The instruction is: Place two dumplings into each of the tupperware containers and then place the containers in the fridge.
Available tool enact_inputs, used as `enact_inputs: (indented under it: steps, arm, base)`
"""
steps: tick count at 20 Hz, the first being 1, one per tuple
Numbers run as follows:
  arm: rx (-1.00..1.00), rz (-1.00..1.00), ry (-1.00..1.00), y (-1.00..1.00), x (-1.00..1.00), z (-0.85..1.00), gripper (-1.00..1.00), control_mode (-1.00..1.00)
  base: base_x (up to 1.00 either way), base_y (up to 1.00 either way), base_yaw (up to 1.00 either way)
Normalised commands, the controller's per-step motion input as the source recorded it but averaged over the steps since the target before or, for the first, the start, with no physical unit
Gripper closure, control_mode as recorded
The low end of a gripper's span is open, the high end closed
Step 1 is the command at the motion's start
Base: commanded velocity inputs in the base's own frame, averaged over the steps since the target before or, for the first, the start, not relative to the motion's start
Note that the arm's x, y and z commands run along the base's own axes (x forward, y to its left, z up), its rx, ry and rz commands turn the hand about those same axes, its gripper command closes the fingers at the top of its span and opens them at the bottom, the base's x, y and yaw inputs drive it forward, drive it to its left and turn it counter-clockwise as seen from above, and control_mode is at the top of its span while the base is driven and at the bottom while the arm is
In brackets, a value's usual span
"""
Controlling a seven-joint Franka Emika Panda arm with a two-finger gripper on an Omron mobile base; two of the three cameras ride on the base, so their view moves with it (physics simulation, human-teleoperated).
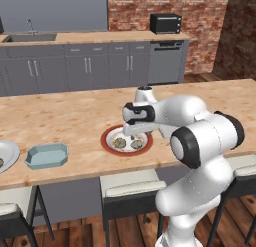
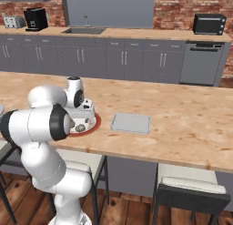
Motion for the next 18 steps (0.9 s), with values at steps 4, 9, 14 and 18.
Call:
enact_inputs:
  steps: [4, 9, 14, 18]
  arm:
    - [0.0, 0.09, 0.0, 0.0, 0.15, -0.39, -1.0, -1.0]
    - [0.0, 0.1, 0.0, 0.0, 0.1, -0.36, -1.0, -1.0]
    - [0.0, 0.06, 0.02, 0.0, 0.0, -0.13, -1.0, -1.0]
    - [0.0, 0.06, 0.01, 0.0, 0.0, -0.15, -1.0, -1.0]
  base:
    - [0.0, 0.0, 0.0]
    - [0.0, 0.0, 0.0]
    - [0.0, 0.0, 0.0]
    - [0.0, 0.0, 0.0]
